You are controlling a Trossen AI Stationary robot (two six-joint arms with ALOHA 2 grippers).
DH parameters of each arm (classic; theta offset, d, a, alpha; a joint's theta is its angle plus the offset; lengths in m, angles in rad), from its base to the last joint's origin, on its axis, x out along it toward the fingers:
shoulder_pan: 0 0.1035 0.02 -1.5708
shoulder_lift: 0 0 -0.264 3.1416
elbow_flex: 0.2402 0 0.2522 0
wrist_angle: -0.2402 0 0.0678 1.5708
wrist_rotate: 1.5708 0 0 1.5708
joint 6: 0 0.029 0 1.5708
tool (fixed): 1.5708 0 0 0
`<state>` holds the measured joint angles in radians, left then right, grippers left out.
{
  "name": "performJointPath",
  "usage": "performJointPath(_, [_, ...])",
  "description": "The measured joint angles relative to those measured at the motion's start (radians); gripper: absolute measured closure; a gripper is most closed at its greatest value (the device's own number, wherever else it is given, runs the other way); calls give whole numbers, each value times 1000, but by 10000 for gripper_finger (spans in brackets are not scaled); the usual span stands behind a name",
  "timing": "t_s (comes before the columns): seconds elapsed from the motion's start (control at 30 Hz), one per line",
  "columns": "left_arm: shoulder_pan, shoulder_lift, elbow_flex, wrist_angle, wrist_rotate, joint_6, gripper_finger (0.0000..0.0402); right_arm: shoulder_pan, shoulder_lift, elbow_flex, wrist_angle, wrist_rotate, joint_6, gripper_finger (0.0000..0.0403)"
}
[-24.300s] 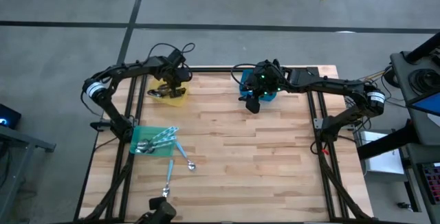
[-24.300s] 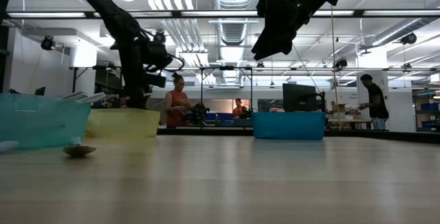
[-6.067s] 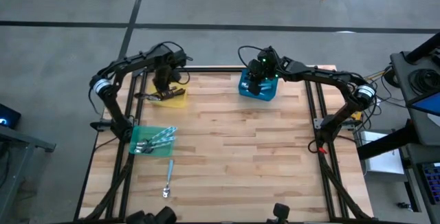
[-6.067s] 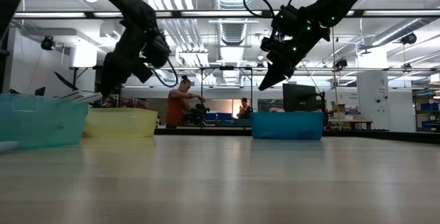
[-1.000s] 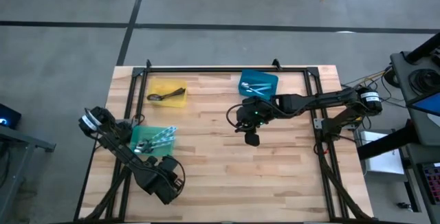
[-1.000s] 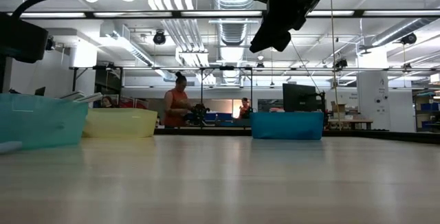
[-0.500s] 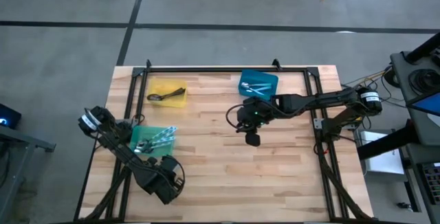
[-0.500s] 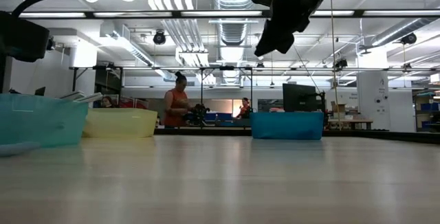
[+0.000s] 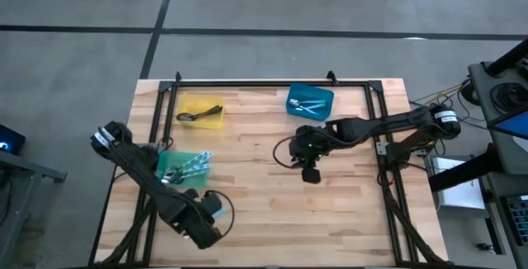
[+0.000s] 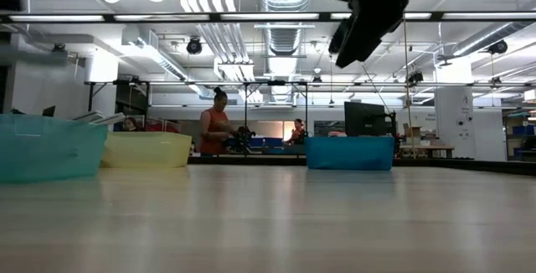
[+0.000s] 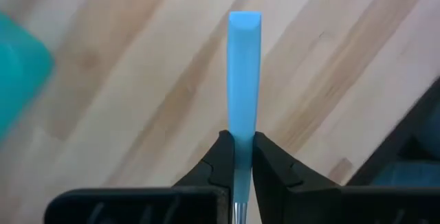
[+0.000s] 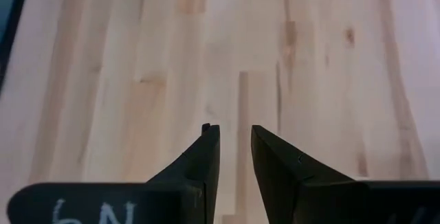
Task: Sort silverware by color (type)
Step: Put the blue spoon into the blue bin
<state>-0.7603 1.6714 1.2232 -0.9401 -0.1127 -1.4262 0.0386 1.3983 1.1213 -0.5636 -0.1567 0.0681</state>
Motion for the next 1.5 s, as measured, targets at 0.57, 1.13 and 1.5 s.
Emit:
performJointPath(0.57, [489,-71,293,-165,-220,1051,388,224,-194,-16,22,60,-17,344])
performJointPath(1.13, [1082,131,521,237,173,1942,386,256,-206,-44,113,134,-50,344])
performJointPath(1.5, [1201,574,1137,1,206,2161,386,269,-205,-65,133,152,72,344])
